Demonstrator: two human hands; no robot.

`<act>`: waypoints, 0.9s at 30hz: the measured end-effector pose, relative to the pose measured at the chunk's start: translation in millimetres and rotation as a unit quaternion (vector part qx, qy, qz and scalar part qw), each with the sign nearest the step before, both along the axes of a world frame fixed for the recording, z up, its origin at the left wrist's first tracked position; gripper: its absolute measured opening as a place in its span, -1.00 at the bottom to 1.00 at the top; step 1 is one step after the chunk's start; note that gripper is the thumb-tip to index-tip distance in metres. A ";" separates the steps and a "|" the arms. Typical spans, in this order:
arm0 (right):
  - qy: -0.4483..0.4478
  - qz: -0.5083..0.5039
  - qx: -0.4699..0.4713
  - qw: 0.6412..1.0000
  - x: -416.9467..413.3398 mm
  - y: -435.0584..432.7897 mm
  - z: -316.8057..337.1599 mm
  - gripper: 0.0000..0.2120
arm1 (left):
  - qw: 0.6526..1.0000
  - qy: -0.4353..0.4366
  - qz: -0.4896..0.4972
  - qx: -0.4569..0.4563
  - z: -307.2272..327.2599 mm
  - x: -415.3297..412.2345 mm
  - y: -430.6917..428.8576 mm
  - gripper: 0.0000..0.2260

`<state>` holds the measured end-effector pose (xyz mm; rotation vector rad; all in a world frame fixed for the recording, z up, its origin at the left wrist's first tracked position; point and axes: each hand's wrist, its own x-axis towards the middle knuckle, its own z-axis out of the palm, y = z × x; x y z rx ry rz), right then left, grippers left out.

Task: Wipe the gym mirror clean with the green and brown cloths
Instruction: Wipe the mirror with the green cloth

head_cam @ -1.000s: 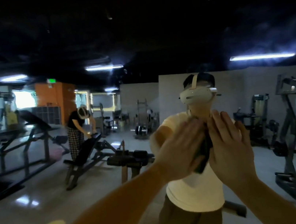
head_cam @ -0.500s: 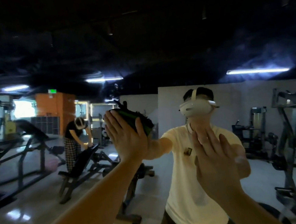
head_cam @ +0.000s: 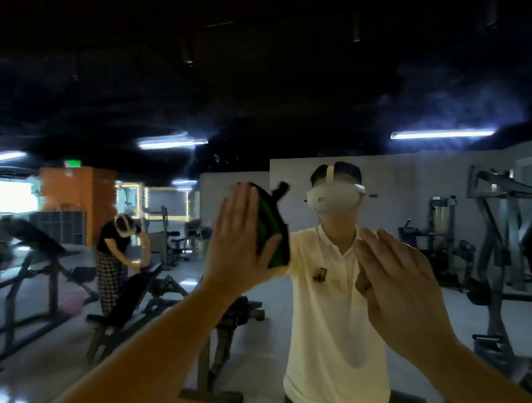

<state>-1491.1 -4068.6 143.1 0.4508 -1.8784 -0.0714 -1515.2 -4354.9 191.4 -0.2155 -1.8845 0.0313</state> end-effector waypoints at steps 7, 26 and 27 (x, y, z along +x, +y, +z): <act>0.041 -0.015 -0.072 0.996 -16.8 -18.6 47.9 -0.43 | 0.957 0.048 0.024 0.284 27.5 -8.4 -104.9 -0.23; 0.073 -0.004 -0.093 0.993 -6.2 -27.0 46.7 -0.40 | 0.983 0.062 0.007 0.172 70.8 -3.2 -92.4 -0.25; 0.078 0.008 -0.089 0.993 -6.1 -23.9 49.0 -0.42 | 0.971 0.076 0.006 0.227 79.4 -5.1 -90.4 -0.25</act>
